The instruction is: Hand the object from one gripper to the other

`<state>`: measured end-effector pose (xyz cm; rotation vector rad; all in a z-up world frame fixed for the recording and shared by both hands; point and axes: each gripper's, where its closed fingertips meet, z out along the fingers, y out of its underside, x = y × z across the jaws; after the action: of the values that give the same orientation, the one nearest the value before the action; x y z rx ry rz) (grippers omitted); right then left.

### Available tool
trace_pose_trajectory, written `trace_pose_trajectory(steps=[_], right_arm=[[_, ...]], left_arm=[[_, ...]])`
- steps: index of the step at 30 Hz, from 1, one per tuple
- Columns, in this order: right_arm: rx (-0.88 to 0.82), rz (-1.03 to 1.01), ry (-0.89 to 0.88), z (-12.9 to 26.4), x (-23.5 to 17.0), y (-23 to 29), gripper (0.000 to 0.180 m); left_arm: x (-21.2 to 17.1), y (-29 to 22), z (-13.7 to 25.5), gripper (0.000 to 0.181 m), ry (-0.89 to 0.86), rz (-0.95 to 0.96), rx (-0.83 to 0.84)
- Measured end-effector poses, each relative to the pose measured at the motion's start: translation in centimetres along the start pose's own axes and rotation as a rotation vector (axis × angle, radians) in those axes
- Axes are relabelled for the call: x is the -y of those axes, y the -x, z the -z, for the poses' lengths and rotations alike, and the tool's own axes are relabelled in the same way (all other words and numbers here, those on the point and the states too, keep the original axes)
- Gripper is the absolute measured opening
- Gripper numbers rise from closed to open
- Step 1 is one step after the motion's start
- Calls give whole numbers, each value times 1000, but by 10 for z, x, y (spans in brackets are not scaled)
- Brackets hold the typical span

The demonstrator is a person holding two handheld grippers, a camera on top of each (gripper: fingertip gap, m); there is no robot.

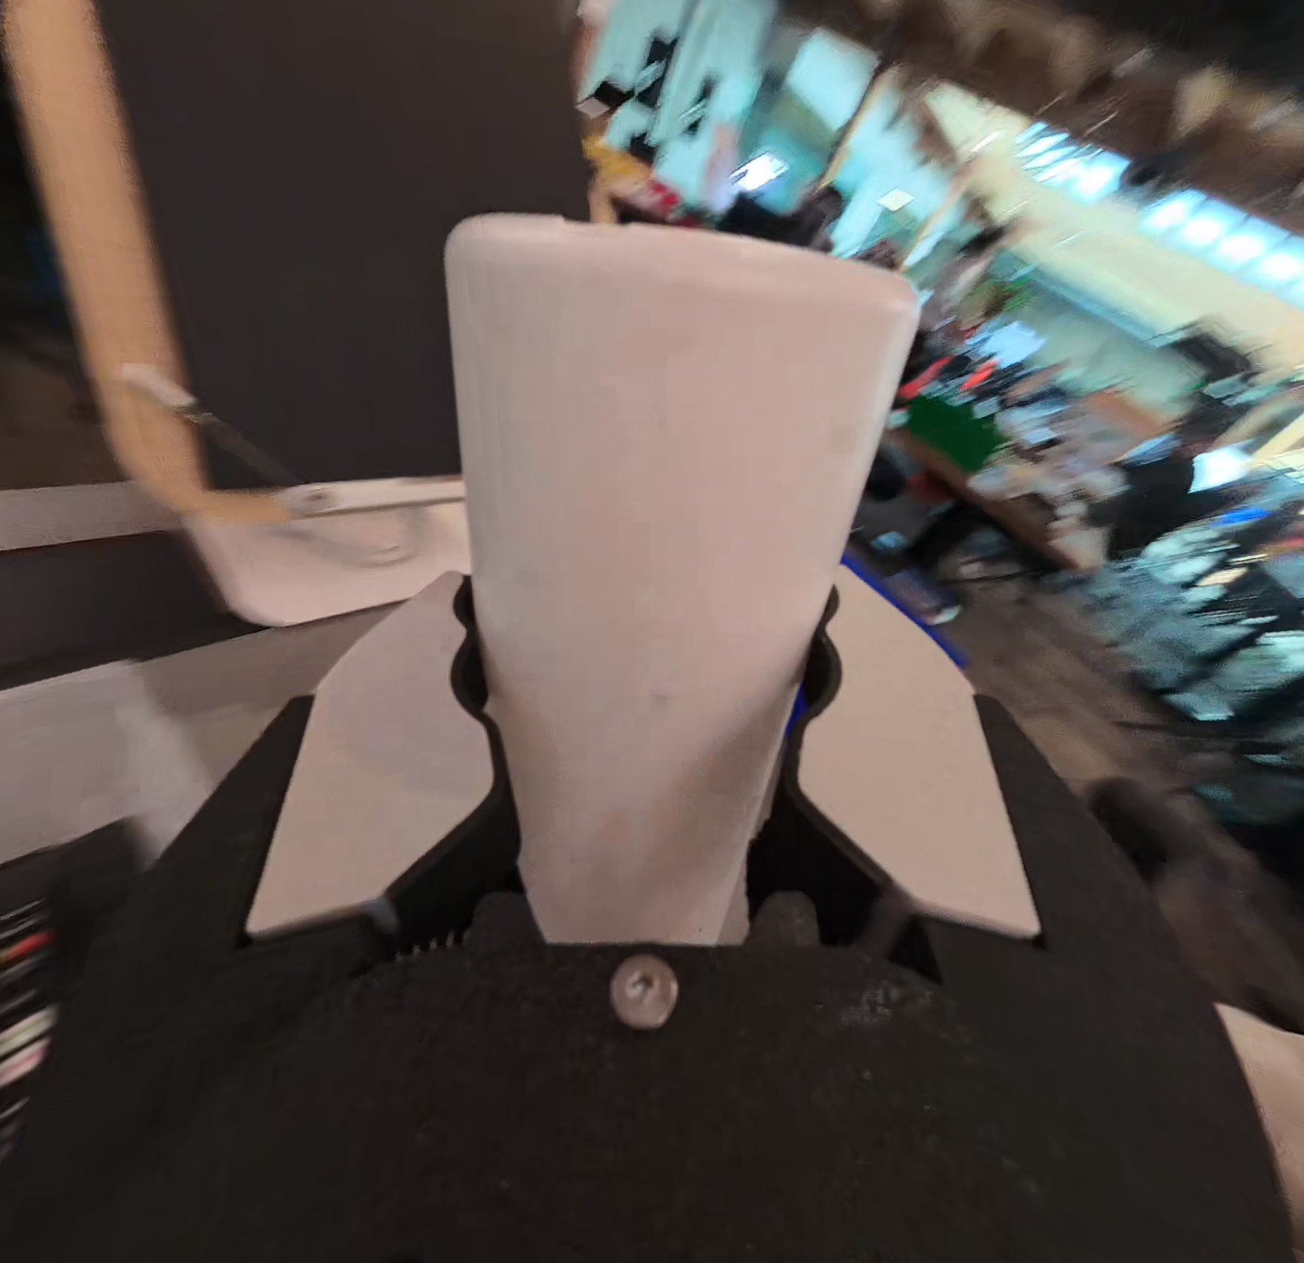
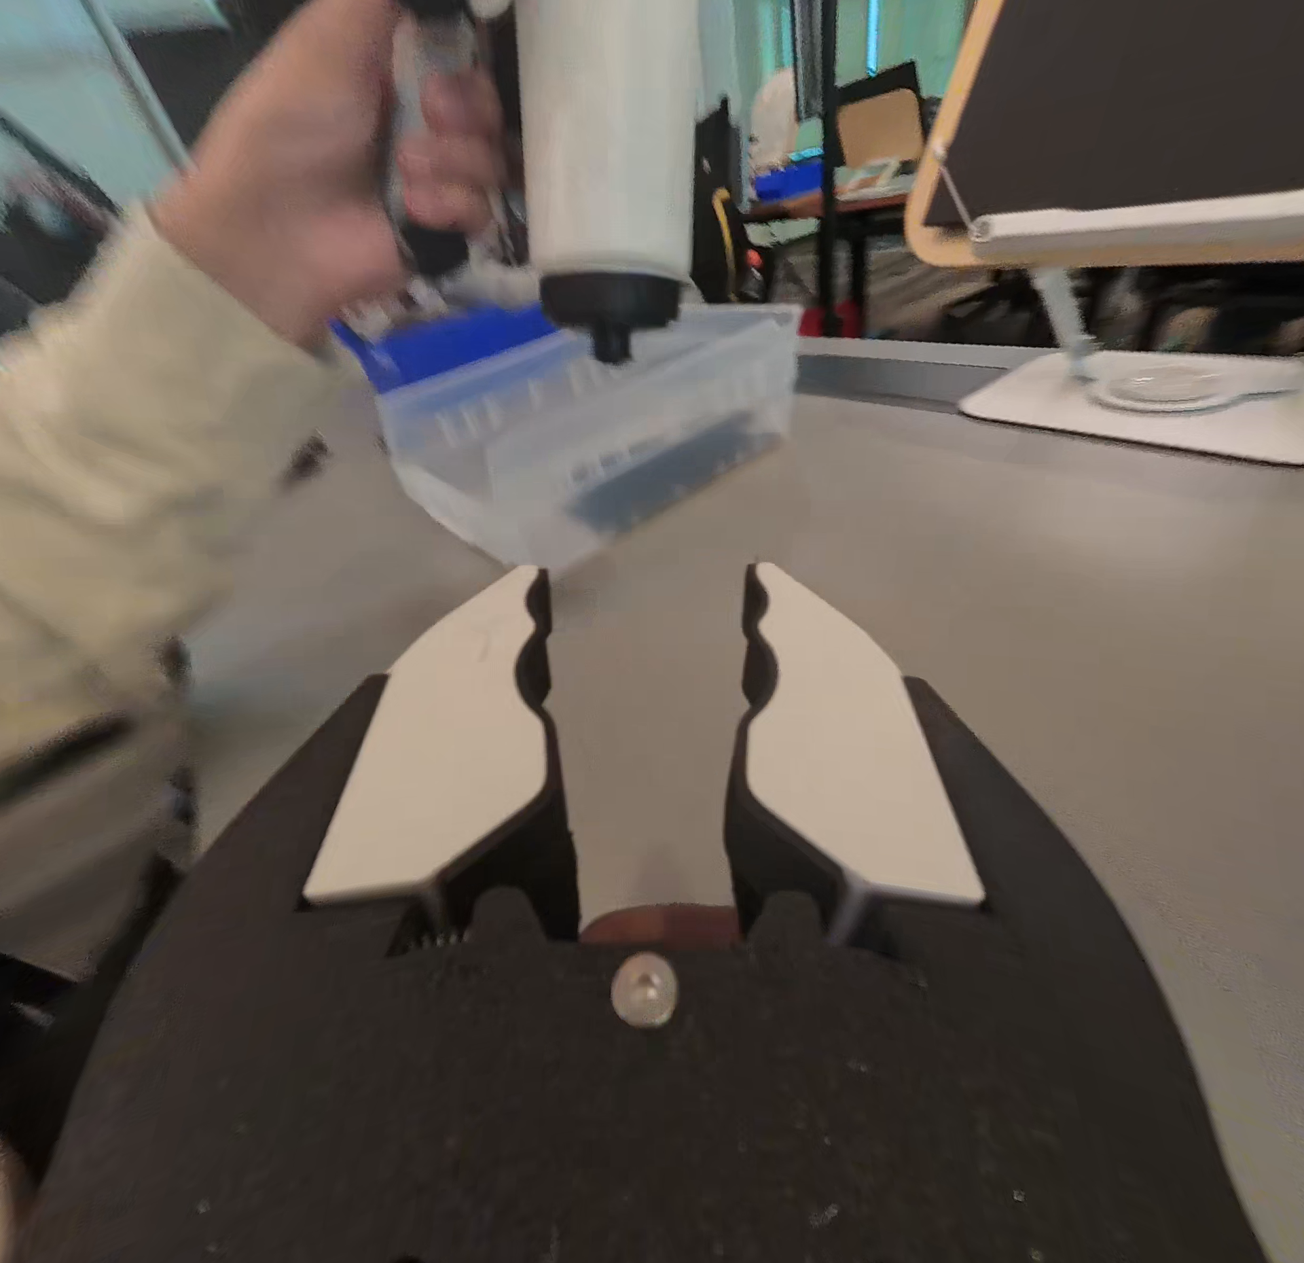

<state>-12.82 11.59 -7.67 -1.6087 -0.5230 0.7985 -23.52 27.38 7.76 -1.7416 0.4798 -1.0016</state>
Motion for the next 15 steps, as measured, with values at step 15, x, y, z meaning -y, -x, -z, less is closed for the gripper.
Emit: trace_pose_trajectory(steps=[15], right_arm=[[427,-700,-620,-46,121,6,95]], left_arm=[[-5,-120,-20,89,-287,316,-549]])
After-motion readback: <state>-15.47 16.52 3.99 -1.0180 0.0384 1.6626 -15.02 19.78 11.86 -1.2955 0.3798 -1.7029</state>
